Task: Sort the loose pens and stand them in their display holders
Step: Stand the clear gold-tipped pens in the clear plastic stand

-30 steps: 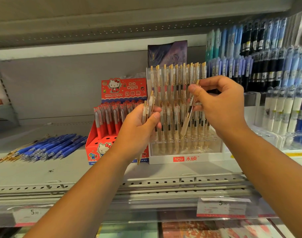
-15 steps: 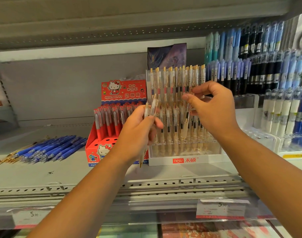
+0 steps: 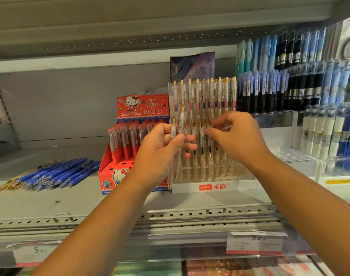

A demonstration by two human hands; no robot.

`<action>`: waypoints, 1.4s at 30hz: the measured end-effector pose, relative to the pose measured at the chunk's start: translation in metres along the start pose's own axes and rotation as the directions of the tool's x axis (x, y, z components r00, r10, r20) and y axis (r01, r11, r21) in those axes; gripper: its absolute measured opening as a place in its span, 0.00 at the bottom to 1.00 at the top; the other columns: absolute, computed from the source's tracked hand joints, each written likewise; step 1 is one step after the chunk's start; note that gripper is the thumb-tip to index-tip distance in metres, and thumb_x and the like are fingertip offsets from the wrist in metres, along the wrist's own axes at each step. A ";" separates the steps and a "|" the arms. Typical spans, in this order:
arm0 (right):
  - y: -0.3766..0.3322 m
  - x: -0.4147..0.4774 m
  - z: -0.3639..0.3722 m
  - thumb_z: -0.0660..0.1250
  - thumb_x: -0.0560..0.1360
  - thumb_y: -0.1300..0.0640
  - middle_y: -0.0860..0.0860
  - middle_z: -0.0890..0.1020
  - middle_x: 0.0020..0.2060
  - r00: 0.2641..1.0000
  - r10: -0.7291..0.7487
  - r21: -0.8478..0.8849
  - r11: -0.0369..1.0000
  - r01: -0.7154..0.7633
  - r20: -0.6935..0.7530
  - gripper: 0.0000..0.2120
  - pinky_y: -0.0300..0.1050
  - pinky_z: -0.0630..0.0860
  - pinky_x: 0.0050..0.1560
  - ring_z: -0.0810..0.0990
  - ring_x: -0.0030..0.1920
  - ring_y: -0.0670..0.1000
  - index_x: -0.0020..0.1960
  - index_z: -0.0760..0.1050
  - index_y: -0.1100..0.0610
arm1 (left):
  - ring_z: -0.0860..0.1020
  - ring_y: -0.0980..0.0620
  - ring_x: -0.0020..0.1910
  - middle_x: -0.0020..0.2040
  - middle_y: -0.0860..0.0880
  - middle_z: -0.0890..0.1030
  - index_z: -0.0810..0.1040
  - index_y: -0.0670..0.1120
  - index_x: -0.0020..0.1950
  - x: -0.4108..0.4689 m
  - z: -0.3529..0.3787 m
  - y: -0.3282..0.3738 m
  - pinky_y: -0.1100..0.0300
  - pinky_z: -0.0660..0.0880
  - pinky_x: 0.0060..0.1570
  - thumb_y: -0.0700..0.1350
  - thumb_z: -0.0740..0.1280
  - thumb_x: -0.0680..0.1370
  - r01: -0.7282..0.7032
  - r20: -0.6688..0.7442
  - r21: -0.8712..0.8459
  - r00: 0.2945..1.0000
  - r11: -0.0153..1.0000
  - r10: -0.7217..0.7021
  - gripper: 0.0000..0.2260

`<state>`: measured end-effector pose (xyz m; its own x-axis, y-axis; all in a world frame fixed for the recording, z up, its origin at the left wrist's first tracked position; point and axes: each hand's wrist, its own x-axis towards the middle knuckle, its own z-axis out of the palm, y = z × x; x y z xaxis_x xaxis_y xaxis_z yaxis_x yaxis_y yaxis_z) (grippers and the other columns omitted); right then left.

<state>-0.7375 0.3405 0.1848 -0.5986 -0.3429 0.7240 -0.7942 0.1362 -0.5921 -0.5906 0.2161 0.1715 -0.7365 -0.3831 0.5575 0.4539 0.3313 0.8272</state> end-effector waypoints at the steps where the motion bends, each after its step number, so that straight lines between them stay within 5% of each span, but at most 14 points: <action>1: 0.000 0.000 -0.001 0.75 0.73 0.53 0.40 0.79 0.38 1.000 -0.010 -0.032 0.999 0.010 -0.004 0.10 0.36 0.76 0.39 0.79 0.40 0.40 0.52 0.82 0.54 | 0.85 0.48 0.48 0.50 0.46 0.86 0.73 0.40 0.59 0.000 0.000 0.000 0.59 0.82 0.43 0.37 0.61 0.82 0.000 -0.006 -0.009 1.000 1.000 -0.001 0.07; 12: -0.003 -0.003 -0.003 0.74 0.74 0.52 0.37 0.76 0.37 1.000 0.007 -0.101 0.995 -0.005 0.018 0.11 0.32 0.71 0.38 0.76 0.39 0.38 0.54 0.82 0.54 | 0.85 0.50 0.47 0.45 0.50 0.86 0.80 0.44 0.58 0.001 -0.003 -0.003 0.58 0.82 0.45 0.38 0.67 0.80 -0.012 -0.032 0.039 0.999 0.999 0.014 0.09; 17: -0.009 -0.008 -0.001 0.72 0.75 0.50 0.46 0.78 0.49 0.998 -0.014 -0.074 0.997 0.010 -0.057 0.14 0.39 0.73 0.47 0.76 0.46 0.44 0.58 0.78 0.52 | 0.85 0.52 0.45 0.44 0.51 0.86 0.80 0.47 0.57 0.002 -0.003 -0.003 0.62 0.81 0.43 0.39 0.66 0.81 -0.021 -0.046 0.075 0.999 0.997 0.024 0.08; 22: -0.027 -0.015 -0.001 0.70 0.76 0.57 0.47 0.80 0.47 0.989 -0.137 0.188 0.971 0.145 -0.054 0.09 0.33 0.75 0.44 0.78 0.45 0.43 0.56 0.78 0.54 | 0.85 0.51 0.44 0.42 0.53 0.85 0.80 0.49 0.55 0.003 -0.002 -0.005 0.61 0.81 0.43 0.38 0.66 0.80 -0.039 -0.022 0.081 0.999 0.996 0.041 0.08; 30: -0.032 -0.020 0.001 0.72 0.74 0.64 0.51 0.82 0.46 0.975 -0.183 0.470 0.877 0.105 0.123 0.15 0.38 0.79 0.35 0.82 0.47 0.48 0.61 0.77 0.59 | 0.84 0.56 0.44 0.44 0.54 0.86 0.81 0.47 0.56 0.001 -0.001 -0.004 0.67 0.79 0.42 0.35 0.67 0.79 -0.075 0.052 0.077 0.996 0.994 0.071 0.10; 42: -0.031 -0.018 -0.003 0.72 0.74 0.66 0.57 0.83 0.46 0.985 -0.117 0.559 0.829 0.026 0.128 0.11 0.40 0.82 0.37 0.84 0.43 0.49 0.55 0.79 0.58 | 0.84 0.56 0.48 0.48 0.52 0.86 0.82 0.53 0.54 0.000 -0.002 -0.002 0.67 0.78 0.46 0.39 0.69 0.78 -0.086 0.025 0.143 0.996 0.986 0.084 0.10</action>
<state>-0.7023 0.3447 0.1913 -0.4831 -0.4724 0.7372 -0.6154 -0.4157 -0.6697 -0.5900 0.2135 0.1700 -0.7082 -0.3325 0.6229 0.4396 0.4826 0.7575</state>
